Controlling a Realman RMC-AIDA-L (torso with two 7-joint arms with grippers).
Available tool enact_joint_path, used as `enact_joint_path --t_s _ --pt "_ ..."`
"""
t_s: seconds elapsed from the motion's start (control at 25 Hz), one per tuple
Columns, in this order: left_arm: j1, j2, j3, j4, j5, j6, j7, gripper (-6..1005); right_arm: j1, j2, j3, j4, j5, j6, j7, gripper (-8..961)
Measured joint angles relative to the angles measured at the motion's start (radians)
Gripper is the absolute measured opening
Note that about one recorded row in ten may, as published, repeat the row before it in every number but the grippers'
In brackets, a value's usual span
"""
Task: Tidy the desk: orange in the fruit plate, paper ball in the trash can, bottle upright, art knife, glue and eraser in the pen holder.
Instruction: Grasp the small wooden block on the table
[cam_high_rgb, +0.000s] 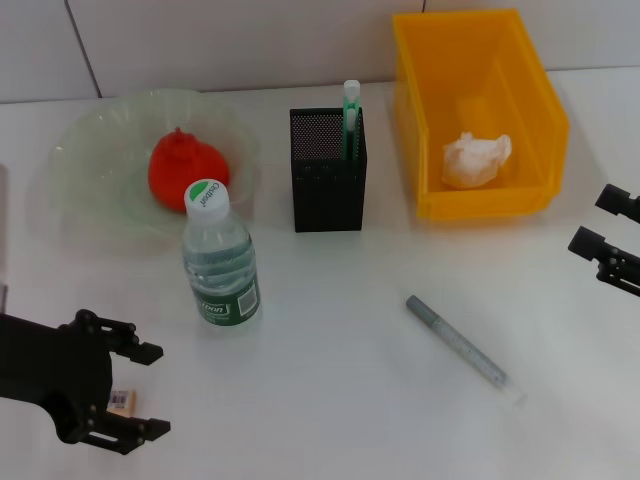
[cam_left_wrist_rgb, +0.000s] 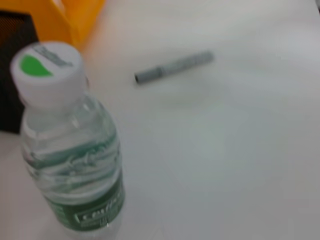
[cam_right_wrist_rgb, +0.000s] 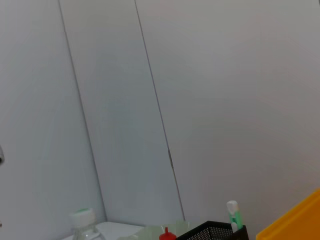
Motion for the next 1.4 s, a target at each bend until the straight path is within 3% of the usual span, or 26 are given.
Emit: enact_joint_path --t_s 0.28,1.4 --pt "-0.068 -0.003 0.056 -0.031 0.145 -0.022 -0.050 768 0.003 0.002 0.001 0.027 0.000 0.024 -0.005 774" --pt "-0.067 -0.003 0.201 -0.090 0.308 -0.178 -0.085 768 -0.007 0.007 0.002 0.039 0.000 0.035 -0.011 773"
